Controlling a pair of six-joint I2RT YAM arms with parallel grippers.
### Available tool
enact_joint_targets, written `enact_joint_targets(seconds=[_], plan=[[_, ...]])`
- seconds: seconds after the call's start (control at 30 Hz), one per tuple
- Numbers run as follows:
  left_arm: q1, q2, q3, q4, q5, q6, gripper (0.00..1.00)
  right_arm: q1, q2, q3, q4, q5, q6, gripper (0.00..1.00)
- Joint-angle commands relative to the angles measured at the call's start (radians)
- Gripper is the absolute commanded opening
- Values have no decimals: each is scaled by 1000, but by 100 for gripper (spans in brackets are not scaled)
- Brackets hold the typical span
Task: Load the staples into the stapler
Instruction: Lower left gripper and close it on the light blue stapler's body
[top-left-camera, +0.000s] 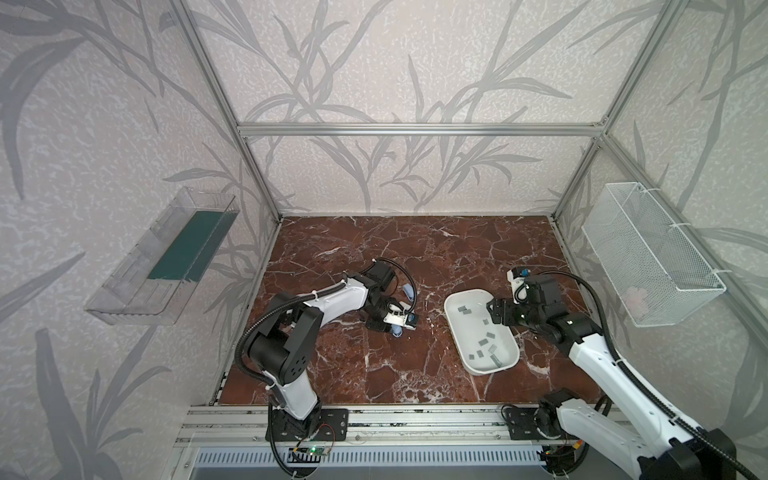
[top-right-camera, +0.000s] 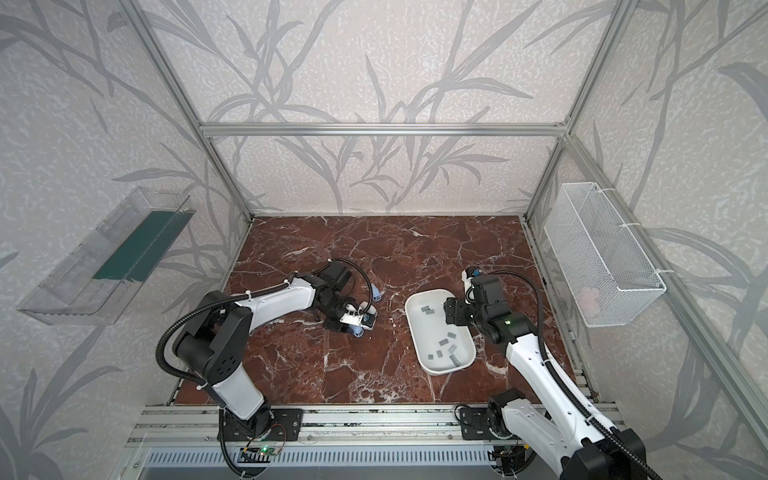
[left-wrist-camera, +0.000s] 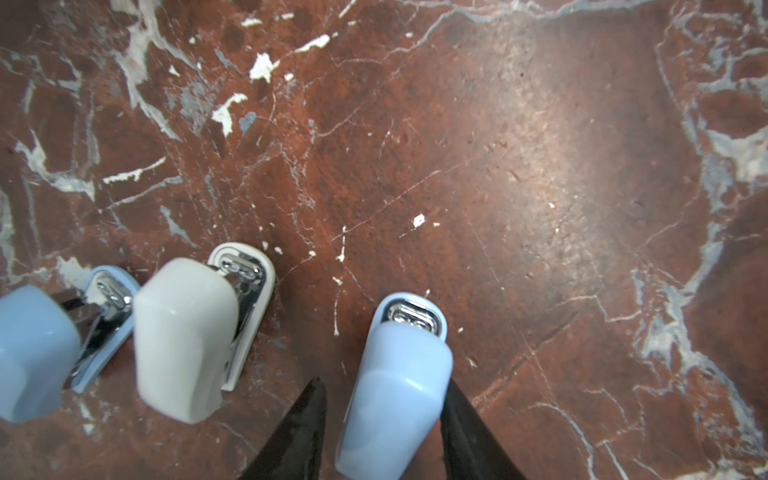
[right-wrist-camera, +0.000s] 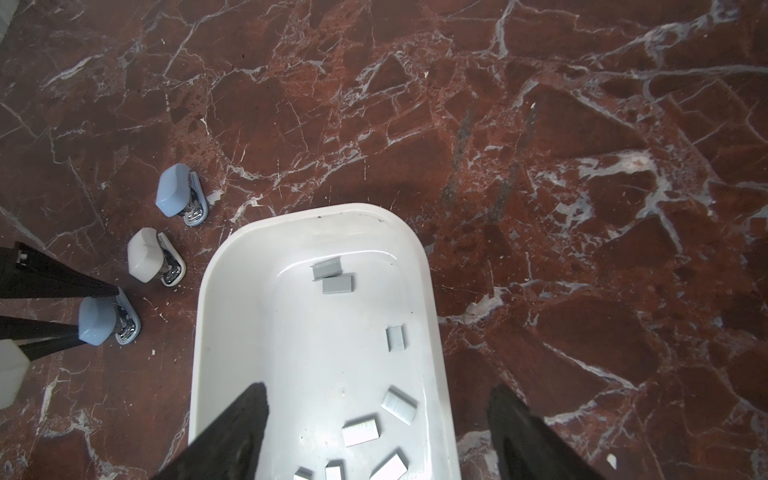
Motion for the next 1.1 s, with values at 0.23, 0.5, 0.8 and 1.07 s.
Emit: enact_joint_targets(seconds=[0.23, 0.5, 0.8, 1.07], plan=[[-3, 20, 28, -46, 95, 36, 49, -1, -16, -21, 13, -24, -3, 84], [-1, 47, 44, -52, 129, 37, 47, -1, -27, -30, 18, -32, 5, 84], [-3, 71, 62, -71, 108, 37, 37, -1, -77, -58, 46, -48, 7, 84], [0, 69, 61, -86, 109, 40, 38, -2, -187, -137, 174, -100, 37, 88]])
